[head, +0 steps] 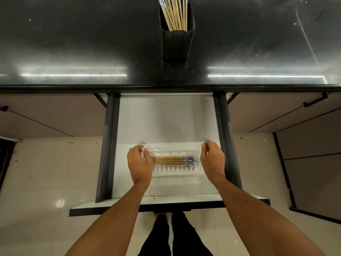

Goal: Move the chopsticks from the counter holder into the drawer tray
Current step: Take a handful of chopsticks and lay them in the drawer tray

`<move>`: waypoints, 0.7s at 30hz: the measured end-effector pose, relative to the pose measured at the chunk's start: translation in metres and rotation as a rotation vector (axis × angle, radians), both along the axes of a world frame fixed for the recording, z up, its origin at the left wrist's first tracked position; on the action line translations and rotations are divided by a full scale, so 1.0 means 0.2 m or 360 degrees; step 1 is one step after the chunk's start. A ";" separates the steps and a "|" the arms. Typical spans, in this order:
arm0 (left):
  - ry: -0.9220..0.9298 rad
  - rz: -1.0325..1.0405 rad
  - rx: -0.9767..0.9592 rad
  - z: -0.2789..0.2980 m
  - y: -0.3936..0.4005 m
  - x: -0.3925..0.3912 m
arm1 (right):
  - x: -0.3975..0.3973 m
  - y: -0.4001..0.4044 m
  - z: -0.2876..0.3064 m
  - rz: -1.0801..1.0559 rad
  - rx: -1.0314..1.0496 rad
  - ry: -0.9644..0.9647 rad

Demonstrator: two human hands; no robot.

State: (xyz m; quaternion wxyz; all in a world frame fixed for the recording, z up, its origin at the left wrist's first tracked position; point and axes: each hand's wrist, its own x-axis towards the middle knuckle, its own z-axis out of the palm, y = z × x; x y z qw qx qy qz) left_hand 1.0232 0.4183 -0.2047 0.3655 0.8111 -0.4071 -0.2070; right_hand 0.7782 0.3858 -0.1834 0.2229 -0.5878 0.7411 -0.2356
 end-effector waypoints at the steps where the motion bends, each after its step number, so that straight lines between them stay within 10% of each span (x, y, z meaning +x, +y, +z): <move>1: 0.0066 0.0103 0.0036 0.00 -0.01 -0.01 | -0.01 -0.01 0.00 -0.0189 0.0066 -0.0076; 21: 0.0314 0.0429 0.0619 0.01 -0.04 -0.02 | 0.07 -0.02 -0.09 -0.0528 0.0629 -0.0295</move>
